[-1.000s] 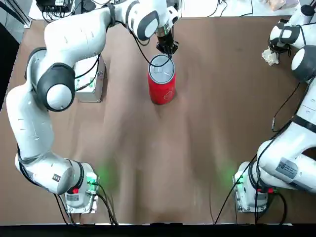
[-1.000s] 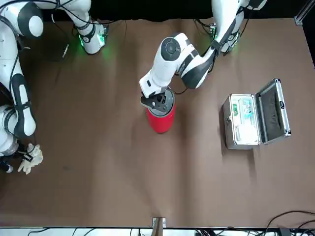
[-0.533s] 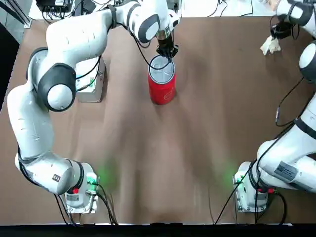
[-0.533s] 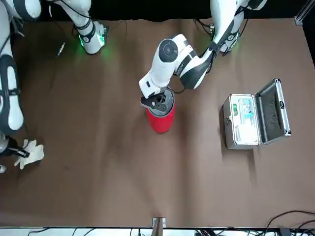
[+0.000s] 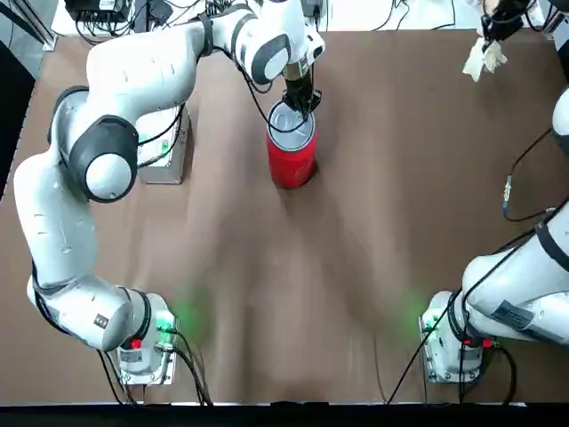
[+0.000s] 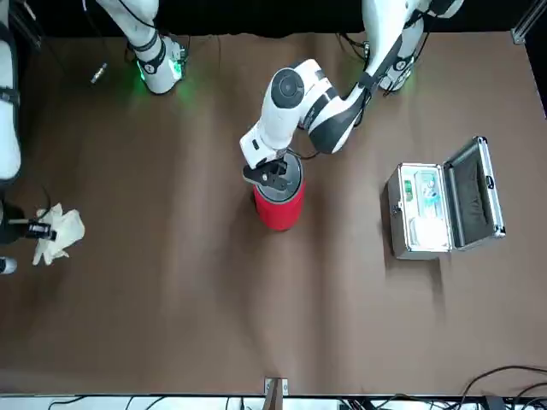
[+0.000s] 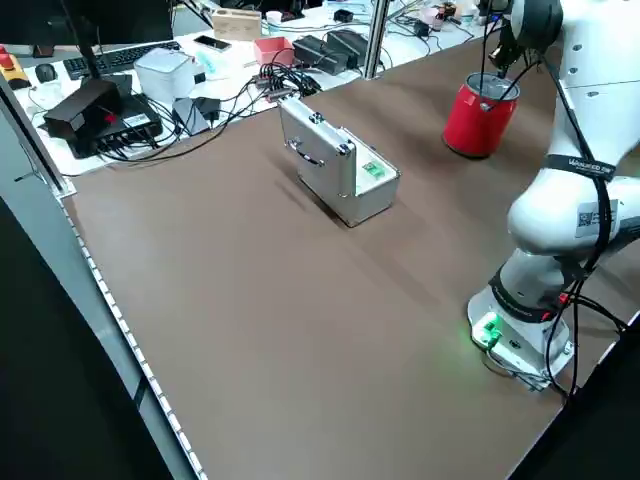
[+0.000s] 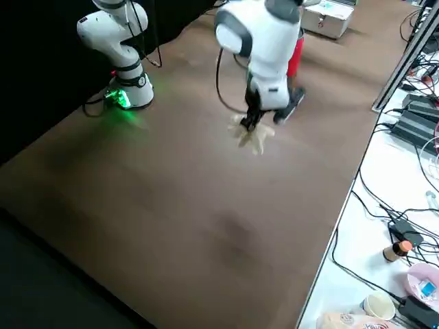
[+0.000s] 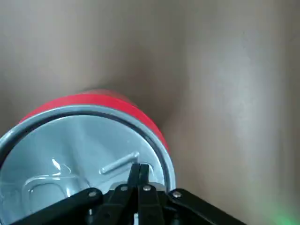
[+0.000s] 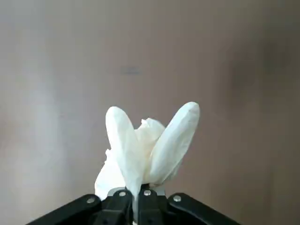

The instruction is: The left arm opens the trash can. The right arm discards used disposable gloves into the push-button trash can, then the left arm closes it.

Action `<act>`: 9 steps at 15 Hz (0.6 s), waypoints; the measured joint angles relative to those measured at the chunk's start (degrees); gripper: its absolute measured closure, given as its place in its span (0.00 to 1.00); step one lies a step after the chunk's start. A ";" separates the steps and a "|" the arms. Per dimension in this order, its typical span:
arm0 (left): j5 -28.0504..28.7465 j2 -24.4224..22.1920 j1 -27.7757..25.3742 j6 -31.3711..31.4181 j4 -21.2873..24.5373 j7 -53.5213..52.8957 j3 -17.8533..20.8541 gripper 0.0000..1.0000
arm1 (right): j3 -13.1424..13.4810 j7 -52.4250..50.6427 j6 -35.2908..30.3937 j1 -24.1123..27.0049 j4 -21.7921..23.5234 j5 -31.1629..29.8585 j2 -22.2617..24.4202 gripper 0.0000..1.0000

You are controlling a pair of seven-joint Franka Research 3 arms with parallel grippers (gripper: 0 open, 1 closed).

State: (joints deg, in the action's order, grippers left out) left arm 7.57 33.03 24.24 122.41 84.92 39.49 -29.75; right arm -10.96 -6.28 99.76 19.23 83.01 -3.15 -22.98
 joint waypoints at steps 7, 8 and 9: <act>0.97 0.66 0.03 0.08 0.01 0.16 -0.12 0.99 | -8.11 6.50 -7.15 -0.97 0.01 6.26 5.74 0.97; 1.32 0.71 0.05 0.05 -0.05 0.39 -0.20 0.99 | -9.08 8.24 -7.93 -1.35 0.03 6.34 5.97 0.97; 1.55 0.72 0.09 0.03 -0.06 0.60 -0.23 0.99 | -9.74 9.31 -8.70 -1.95 0.07 6.37 6.04 0.97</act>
State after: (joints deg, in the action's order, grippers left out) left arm 9.12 33.75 24.33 122.44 84.86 40.09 -29.98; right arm -20.70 3.02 91.06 17.27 83.09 3.22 -16.94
